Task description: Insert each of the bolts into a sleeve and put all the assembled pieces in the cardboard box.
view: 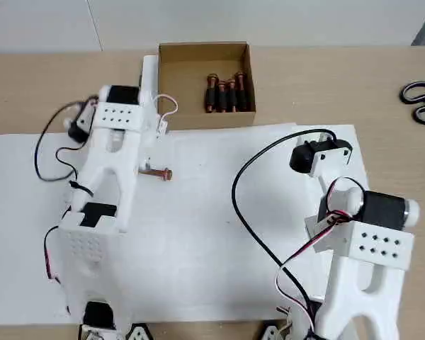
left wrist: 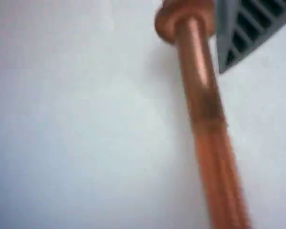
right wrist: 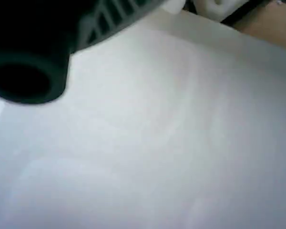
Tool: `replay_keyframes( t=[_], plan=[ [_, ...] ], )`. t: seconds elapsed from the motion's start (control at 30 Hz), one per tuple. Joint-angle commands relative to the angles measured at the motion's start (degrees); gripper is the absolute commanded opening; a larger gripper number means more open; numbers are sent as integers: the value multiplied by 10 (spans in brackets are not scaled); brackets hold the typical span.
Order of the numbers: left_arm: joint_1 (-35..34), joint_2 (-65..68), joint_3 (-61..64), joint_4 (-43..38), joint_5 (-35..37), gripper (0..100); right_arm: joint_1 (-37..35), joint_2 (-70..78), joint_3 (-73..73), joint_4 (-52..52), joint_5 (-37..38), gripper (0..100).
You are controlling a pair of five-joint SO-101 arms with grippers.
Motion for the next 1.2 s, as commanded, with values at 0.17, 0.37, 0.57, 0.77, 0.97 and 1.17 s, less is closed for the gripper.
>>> replay_keyframes(
  t=[0.17, 0.37, 0.57, 0.77, 0.97, 1.17],
  plan=[
    [2, -94, -89, 22, -241, 337, 6, -15, -2, 2, -7, 5],
    [3, -144, -42, 21, -480, 156, 6, -15, -2, 2, -7, 5],
    [-3, -115, 21, 20, -644, 6, 6, -15, -2, 2, -7, 5],
    [-19, -73, -1, 20, -629, 7, 6, -15, -2, 2, -7, 5],
    [-33, -35, 0, 21, -709, 6, 6, -15, -2, 2, -7, 5],
    [-18, -32, 4, 21, -913, 6, 6, -15, -2, 2, -7, 5]
  ],
)
